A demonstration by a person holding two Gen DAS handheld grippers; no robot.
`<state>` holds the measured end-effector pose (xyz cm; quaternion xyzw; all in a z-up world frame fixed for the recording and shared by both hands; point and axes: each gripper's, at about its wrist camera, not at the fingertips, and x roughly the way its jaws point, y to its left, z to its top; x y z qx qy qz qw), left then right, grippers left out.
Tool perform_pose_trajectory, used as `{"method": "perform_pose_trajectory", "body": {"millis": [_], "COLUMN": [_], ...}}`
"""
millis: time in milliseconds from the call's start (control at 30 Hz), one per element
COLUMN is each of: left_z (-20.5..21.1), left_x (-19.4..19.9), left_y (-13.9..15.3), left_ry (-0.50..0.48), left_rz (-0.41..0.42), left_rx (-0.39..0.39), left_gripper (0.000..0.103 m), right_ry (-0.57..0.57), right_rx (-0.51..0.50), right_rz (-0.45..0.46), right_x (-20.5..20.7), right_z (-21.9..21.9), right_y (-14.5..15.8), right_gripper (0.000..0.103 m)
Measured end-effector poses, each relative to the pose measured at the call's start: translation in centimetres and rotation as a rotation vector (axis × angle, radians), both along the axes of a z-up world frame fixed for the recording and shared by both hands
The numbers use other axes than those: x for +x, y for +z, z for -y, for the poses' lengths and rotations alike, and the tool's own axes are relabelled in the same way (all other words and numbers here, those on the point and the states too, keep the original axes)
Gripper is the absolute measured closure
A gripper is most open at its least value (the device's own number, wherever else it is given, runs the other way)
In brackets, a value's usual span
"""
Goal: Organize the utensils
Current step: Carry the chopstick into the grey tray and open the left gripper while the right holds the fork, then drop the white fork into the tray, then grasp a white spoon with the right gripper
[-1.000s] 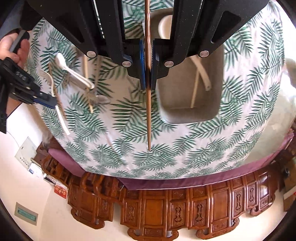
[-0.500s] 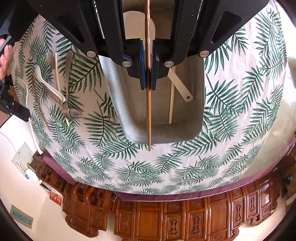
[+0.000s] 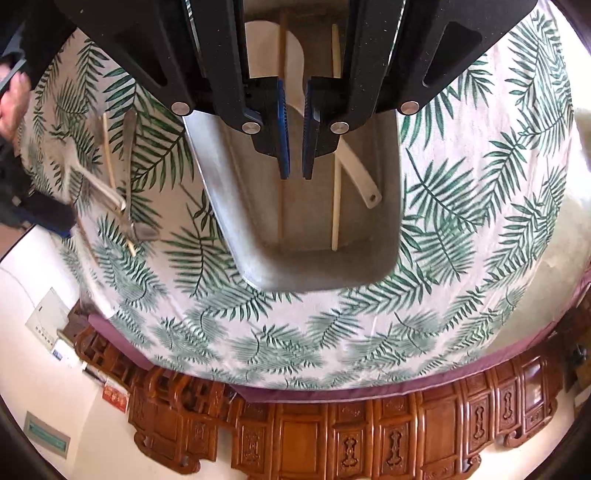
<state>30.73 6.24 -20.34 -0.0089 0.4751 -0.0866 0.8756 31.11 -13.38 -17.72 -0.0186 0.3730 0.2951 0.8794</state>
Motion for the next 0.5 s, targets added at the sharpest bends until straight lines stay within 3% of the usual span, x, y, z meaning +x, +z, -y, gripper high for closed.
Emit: {"method": "perform_pose_trajectory", "body": {"millis": [400,500], "left_z": [-5.2,-6.3], "left_x": [-0.9,-1.0], "left_y": [3.3,3.6], "left_ry": [0.122,0.149], "left_rz": [0.106,0.113], "left_rx": [0.001,-0.007], "left_gripper": [0.069,0.068], "right_ry": [0.049,0.043], "right_rx": [0.076,0.088], "right_rz": [-0.081,-0.116], "right_x": [0.5,1.1], "right_z": [-8.2,-9.7], "right_y": [-1.4,-2.5], "right_gripper": [0.094,0.094]}}
